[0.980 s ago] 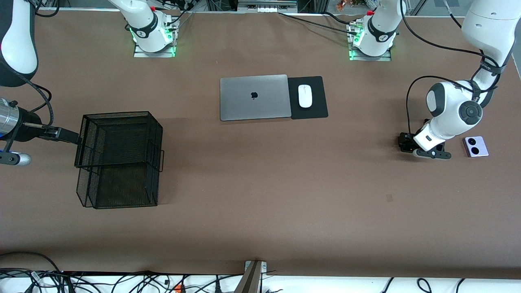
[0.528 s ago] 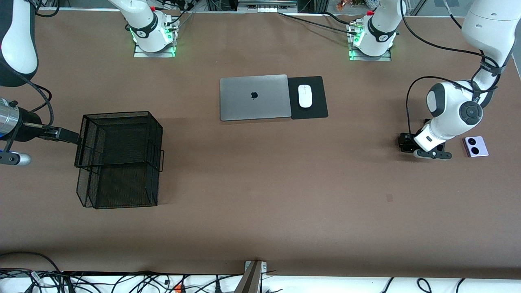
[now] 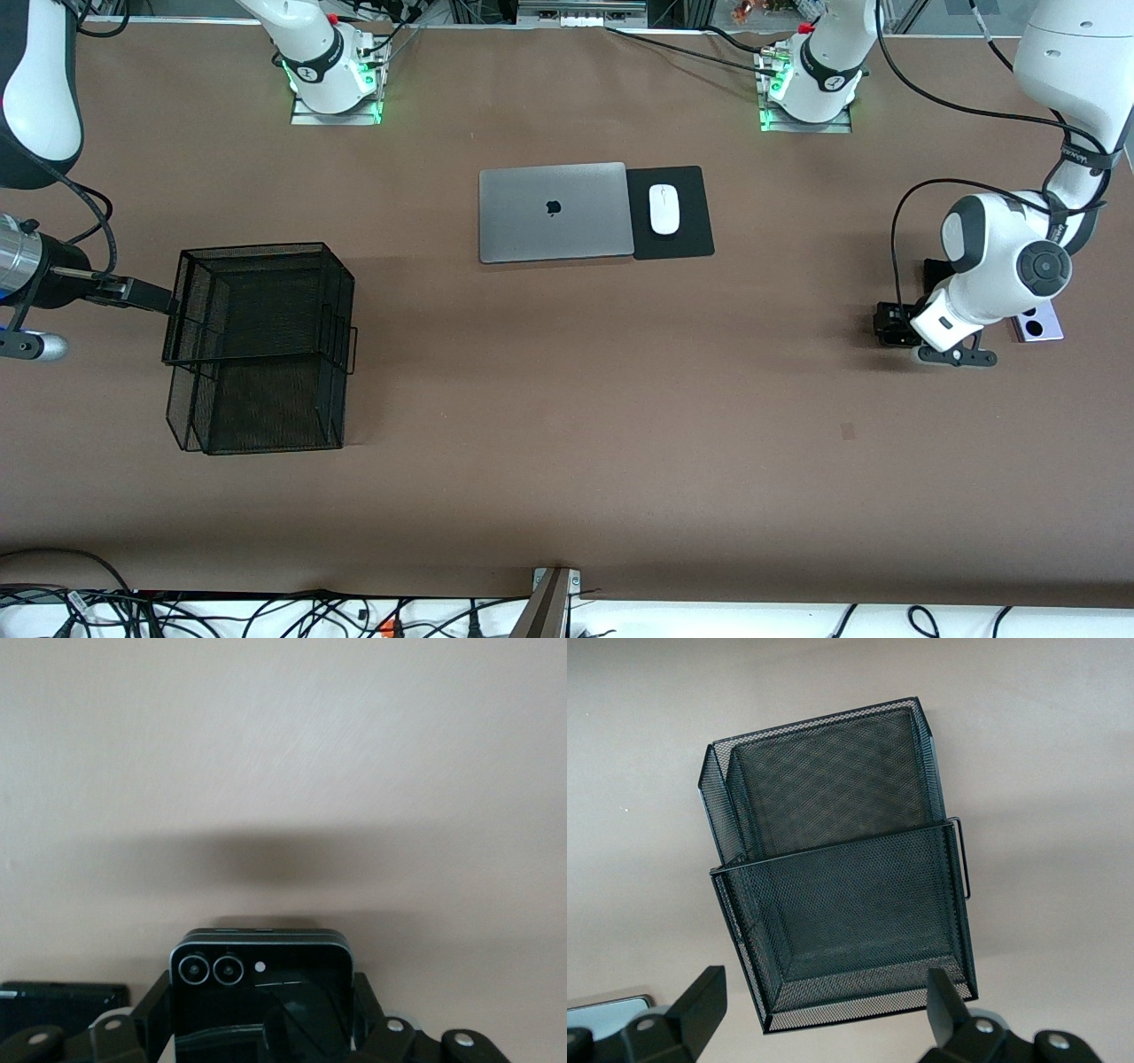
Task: Place phones with both arms
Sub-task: 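Lift the flip phone with the left gripper toward the laptop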
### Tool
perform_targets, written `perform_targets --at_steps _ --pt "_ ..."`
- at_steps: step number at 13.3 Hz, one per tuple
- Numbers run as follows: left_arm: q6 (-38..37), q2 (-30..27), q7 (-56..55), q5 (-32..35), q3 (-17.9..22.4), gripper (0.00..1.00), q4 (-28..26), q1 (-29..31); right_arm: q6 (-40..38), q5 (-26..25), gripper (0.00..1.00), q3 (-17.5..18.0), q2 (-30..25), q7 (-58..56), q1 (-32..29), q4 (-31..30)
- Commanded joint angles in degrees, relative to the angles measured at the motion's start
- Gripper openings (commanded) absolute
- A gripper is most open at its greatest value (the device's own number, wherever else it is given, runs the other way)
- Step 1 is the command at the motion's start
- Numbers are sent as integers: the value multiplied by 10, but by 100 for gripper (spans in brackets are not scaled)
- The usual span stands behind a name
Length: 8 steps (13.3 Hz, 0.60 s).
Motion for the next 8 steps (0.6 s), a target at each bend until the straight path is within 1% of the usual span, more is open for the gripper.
perform_targets --at_steps 1,4,8 --pt "-63 -2 -67 6 -16 7 52 -32 -1 -1 100 2 -9 -1 0 -9" --pt "-112 2 -175 6 -16 6 102 -118 0 -1 100 2 -9 -1 0 -9" --pt "-121 20 -315 -1 -16 6 145 -227 -1 -1 100 2 -9 -1 0 -9"
